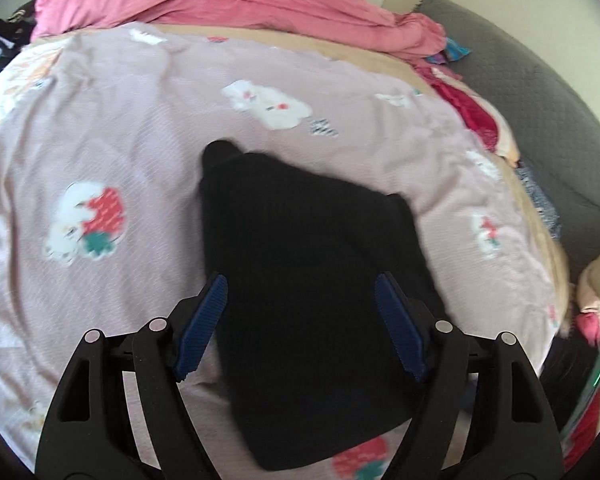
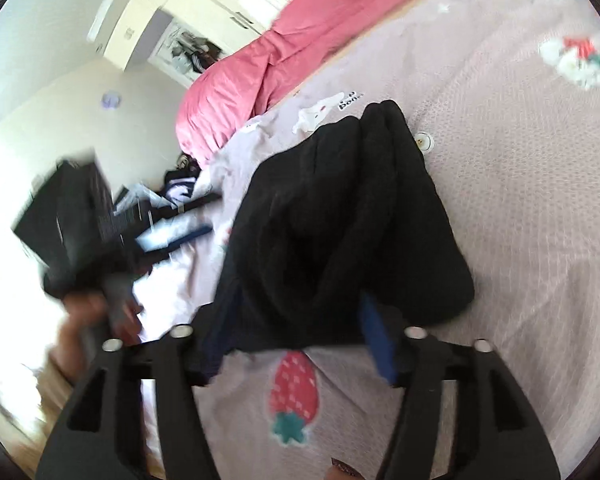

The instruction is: Fold small clothes

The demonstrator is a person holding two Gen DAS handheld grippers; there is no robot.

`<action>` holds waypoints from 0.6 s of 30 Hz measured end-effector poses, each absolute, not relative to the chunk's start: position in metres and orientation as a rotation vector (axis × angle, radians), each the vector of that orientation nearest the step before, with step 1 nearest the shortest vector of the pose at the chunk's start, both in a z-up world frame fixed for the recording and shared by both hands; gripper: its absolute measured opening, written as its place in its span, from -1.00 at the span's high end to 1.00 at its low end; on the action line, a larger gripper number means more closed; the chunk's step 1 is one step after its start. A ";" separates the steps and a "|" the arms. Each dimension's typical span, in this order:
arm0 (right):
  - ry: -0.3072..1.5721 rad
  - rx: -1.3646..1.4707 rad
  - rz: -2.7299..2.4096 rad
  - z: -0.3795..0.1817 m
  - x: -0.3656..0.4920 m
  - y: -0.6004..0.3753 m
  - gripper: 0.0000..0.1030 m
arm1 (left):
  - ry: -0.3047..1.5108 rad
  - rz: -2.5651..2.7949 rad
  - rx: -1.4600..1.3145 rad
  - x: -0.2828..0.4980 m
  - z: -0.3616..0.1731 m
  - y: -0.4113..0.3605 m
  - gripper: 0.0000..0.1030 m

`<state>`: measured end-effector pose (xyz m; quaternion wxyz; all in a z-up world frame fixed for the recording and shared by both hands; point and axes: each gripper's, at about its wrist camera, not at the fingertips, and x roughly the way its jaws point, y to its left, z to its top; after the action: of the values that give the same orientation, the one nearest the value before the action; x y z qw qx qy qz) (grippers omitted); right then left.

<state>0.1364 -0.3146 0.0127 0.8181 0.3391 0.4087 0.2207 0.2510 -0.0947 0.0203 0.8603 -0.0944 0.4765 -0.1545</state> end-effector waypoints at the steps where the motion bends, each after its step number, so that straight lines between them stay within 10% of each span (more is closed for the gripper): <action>1: 0.882 0.765 0.472 0.014 0.145 -0.322 -0.29 | 1.006 -0.313 -0.195 0.248 0.015 -0.091 -0.33; 10: 1.061 0.807 0.492 0.000 0.211 -0.323 -0.31 | 1.039 -0.310 -0.199 0.234 -0.007 -0.082 -0.33; 18: 1.023 0.596 0.496 0.020 0.219 -0.306 0.55 | 1.045 -0.314 -0.201 0.230 -0.010 -0.083 -0.33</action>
<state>0.2191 -0.3058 0.0204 0.8010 0.2781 0.4769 0.2315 0.2302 -0.0833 -0.0098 0.8499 -0.0956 0.4963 -0.1491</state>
